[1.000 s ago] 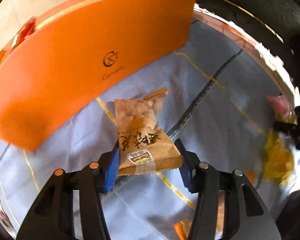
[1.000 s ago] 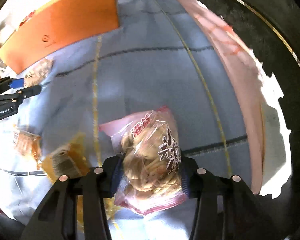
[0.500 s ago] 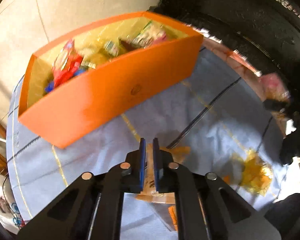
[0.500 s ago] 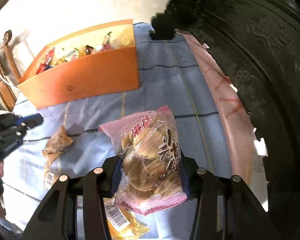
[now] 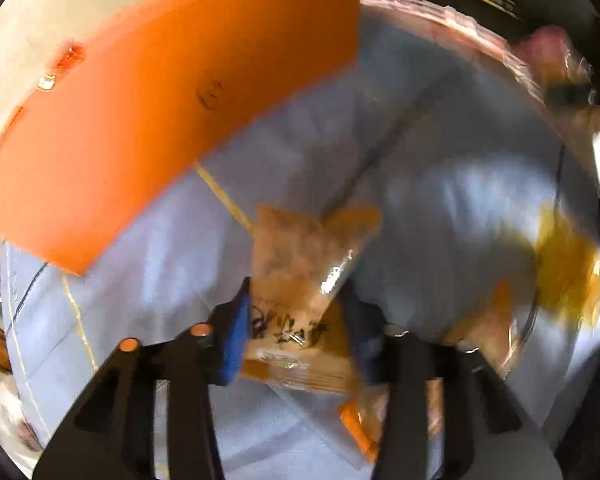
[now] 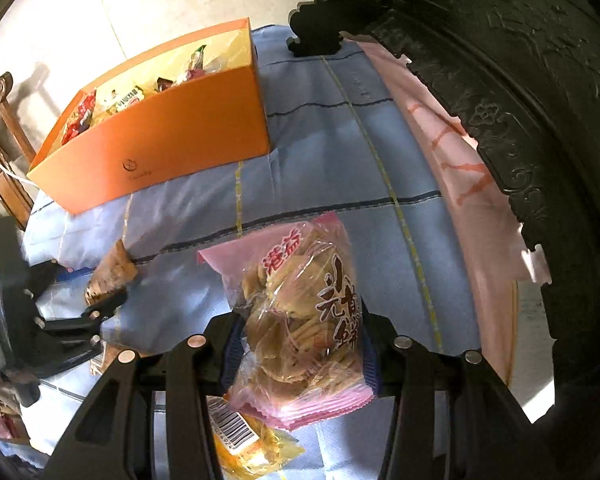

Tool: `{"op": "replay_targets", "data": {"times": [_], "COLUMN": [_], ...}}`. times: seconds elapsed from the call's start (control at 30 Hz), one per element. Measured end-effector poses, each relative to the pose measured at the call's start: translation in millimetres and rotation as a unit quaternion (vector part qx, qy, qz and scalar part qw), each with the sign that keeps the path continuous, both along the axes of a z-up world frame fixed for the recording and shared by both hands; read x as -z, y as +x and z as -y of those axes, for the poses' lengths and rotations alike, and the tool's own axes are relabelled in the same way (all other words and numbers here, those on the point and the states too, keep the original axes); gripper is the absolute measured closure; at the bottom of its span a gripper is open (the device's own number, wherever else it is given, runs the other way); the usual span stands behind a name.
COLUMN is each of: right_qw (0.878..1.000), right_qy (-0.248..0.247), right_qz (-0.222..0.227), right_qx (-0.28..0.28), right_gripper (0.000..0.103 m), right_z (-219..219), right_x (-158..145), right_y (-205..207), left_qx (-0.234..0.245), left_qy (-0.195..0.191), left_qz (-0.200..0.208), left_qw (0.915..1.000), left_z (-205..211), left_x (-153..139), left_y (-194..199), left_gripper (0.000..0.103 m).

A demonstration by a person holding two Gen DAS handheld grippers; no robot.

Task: Organize snacks
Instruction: 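Carry both bags over the orange box and open both tools to drop them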

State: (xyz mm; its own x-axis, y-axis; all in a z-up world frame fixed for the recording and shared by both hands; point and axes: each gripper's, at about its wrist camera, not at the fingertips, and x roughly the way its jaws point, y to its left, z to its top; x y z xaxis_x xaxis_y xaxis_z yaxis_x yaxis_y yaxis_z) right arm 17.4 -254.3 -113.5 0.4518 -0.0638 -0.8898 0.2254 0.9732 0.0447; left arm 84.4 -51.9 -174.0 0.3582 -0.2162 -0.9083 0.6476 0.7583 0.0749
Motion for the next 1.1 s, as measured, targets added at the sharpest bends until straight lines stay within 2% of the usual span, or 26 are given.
{"op": "replay_targets", "data": {"times": [0.07, 0.13, 0.17, 0.23, 0.3, 0.33, 0.43, 0.57, 0.67, 0.7, 0.8, 0.93, 1.1], "right_qw": [1.0, 1.0, 1.0, 1.0, 0.999, 0.999, 0.996, 0.988, 0.985, 0.985, 0.988, 0.991, 0.994], "right_qy": [0.001, 0.001, 0.002, 0.005, 0.005, 0.006, 0.014, 0.02, 0.021, 0.016, 0.009, 0.01, 0.018], "right_qz": [0.0, 0.002, 0.004, 0.014, 0.03, 0.041, 0.076, 0.138, 0.153, 0.149, 0.131, 0.104, 0.074], "right_qx": [-0.001, -0.001, -0.003, -0.009, -0.017, -0.021, -0.039, -0.065, -0.077, -0.081, -0.082, -0.085, -0.075], "right_gripper": [0.055, 0.055, 0.055, 0.055, 0.055, 0.055, 0.055, 0.055, 0.055, 0.055, 0.055, 0.055, 0.055], "right_z": [0, -1, -2, -6, -11, -15, -28, -46, -53, -54, -55, -56, -55], "right_x": [-2, -4, -7, -14, -24, -32, -56, -96, -114, -116, -117, -109, -96], "right_y": [0, 1, 3, 8, 18, 26, 50, 100, 141, 151, 179, 198, 212], "left_qx": [-0.032, -0.044, -0.054, -0.063, -0.07, -0.081, -0.155, -0.239, -0.269, -0.275, -0.273, -0.292, -0.321], "left_qy": [-0.027, -0.059, -0.071, -0.07, -0.042, -0.04, -0.067, -0.091, -0.124, -0.127, -0.103, -0.093, -0.107], "left_qz": [-0.015, -0.034, -0.031, -0.013, 0.02, 0.03, 0.053, 0.067, 0.068, 0.071, 0.09, 0.086, 0.065], "left_qw": [0.999, 0.9967, 0.9956, 0.9955, 0.9965, 0.9955, 0.9842, 0.9643, 0.9528, 0.9504, 0.9521, 0.9481, 0.9388], "left_z": [-2, -5, -7, -8, -7, -8, -22, -42, -55, -57, -52, -54, -65], "left_x": [0, -5, -12, -30, -52, -62, -99, -134, -150, -153, -161, -160, -160], "left_y": [2, 1, 0, -2, -1, 1, 23, 56, 80, 86, 100, 113, 129], "left_gripper": [0.071, 0.072, 0.072, 0.072, 0.072, 0.072, 0.072, 0.072, 0.072, 0.072, 0.072, 0.072, 0.072]}}
